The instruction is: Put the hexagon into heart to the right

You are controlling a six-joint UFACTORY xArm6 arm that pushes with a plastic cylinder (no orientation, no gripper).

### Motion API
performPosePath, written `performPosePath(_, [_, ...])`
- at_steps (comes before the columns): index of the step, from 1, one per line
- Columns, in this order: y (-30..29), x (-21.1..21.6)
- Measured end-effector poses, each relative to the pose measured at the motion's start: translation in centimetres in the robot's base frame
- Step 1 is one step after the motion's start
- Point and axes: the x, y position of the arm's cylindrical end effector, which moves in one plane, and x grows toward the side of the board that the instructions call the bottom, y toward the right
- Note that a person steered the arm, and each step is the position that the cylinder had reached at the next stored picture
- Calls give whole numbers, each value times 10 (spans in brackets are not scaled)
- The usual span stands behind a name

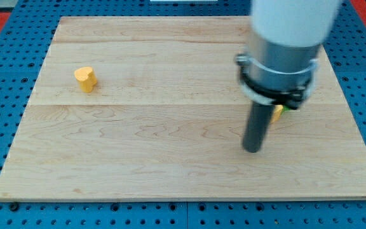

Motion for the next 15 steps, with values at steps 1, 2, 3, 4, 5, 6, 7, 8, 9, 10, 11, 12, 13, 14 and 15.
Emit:
performPosePath(1, [58,-16])
performPosePath(2, [85,-30])
performPosePath(3, [85,-39])
performPosePath(4, [83,-46])
performPosePath(5, [65,-49])
performPosePath(6, [34,-56])
performPosePath(7, [2,-66])
performPosePath(8, [-30,-78])
performPosePath(9, [-45,-99])
performPosePath(10, [-38,-104])
performPosePath(11, [-36,-114])
performPosePath(12, [-41,-131])
performPosePath(13, [-41,-153])
performPosePath(14, [-44,-180])
performPosePath(15, [-66,-199])
